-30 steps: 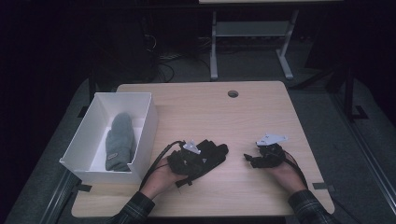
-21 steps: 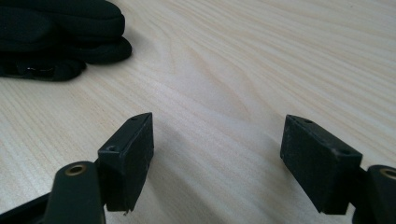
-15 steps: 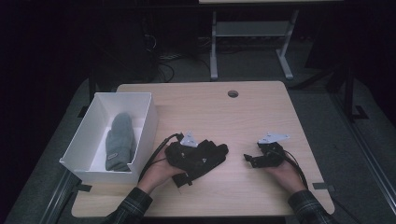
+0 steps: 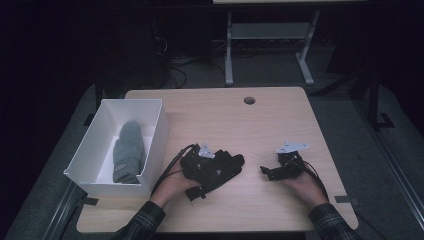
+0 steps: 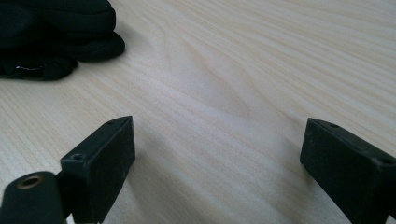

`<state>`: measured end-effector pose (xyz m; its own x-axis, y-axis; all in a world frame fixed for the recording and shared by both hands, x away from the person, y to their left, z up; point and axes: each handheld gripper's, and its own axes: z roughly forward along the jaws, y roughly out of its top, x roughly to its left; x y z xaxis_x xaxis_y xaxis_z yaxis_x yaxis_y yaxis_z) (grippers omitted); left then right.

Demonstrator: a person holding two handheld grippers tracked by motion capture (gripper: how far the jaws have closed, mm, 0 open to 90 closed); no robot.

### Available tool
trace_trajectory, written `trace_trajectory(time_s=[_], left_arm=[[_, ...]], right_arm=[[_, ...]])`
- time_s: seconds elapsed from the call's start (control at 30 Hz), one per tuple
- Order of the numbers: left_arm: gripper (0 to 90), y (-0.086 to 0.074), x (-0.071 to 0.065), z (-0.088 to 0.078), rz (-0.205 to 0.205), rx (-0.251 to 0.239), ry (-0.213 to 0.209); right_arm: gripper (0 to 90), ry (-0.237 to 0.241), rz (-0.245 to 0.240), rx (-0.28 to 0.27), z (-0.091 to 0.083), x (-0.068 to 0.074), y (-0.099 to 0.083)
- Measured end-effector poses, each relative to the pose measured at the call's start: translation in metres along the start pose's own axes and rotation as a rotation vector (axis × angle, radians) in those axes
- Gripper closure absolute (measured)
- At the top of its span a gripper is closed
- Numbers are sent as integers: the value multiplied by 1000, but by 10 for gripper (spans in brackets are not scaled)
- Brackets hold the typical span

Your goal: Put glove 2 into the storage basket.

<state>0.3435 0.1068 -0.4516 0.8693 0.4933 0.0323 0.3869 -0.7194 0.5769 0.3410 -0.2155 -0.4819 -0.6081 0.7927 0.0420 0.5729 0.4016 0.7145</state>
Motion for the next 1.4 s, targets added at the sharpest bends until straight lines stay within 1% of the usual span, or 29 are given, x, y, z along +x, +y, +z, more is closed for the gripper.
trace_trajectory(time_s=[0.07,0.17,0.2,0.23,0.27,0.37,0.4,0.5,0.57,0.6,0.63,0.67,0.7,0.77,0.8,0.83,0.9,0.97,1.03,1.07,1.1,1.13,1.2,1.27,1.3,1.37,1.4], left_arm=[[160,-1,0,2,-11,3,-6],[167,-3,1,4,-14,3,-20],[178,-3,2,4,-17,4,-32],[190,-4,2,5,-23,-4,-33],[199,-4,3,4,-23,-1,-41],[256,-4,2,3,-12,-1,-54],[280,-5,2,3,-9,-6,-60],[391,-4,-1,1,3,-7,-80],[516,-3,-4,0,23,-10,-93],[549,-2,-6,0,16,-11,-99],[577,-1,-7,0,22,4,-101],[593,0,-8,0,10,10,-100],[603,1,-8,-1,9,22,-101],[619,3,-9,-1,-1,27,-100],[622,3,-10,-1,-13,21,-99],[625,4,-9,-3,-1,28,-97],[630,6,-10,-5,-5,32,-99],[630,9,-10,-10,-24,19,-102],[630,12,-9,-14,-33,7,-109],[630,14,-8,-17,-41,10,-112],[630,15,-8,-20,-38,13,-109],[629,17,-8,-22,-51,0,-106],[629,22,-5,-29,-61,1,-112],[628,28,-3,-38,-80,-15,-105],[628,31,-1,-44,-75,-11,-104],[627,37,2,-55,-88,-24,-96],[627,40,4,-61,-87,-25,-92]], right_arm=[[100,0,0,0,0,0,0],[100,-2,-5,-2,0,0,0],[101,-2,-5,-2,0,0,0],[101,-2,-5,-2,0,0,0],[101,-2,-5,-2,0,0,0],[101,-2,-6,-2,0,0,0],[101,-2,-6,-2,0,0,0],[102,-1,-1,-1,0,0,0],[102,-1,-1,-1,0,0,0],[102,-1,-1,-1,0,0,0],[102,-1,0,-1,0,1,0],[102,-1,-1,-1,0,1,0],[102,-1,-1,-1,0,1,0],[102,-1,0,-1,0,1,0],[102,-1,0,-1,0,1,0],[102,-2,1,-1,0,1,0],[102,-2,-1,-2,0,1,0],[102,-2,-1,-3,0,1,0],[102,-3,-1,-3,0,1,0],[102,-3,0,-3,0,1,0],[103,-2,0,-3,0,1,0],[103,-2,0,-3,0,1,0],[102,-2,2,-3,0,1,0],[102,-1,1,-3,0,1,0],[102,-2,-2,-4,1,1,0],[102,-2,-2,-5,1,1,0],[102,-2,-1,-4,1,1,0]])
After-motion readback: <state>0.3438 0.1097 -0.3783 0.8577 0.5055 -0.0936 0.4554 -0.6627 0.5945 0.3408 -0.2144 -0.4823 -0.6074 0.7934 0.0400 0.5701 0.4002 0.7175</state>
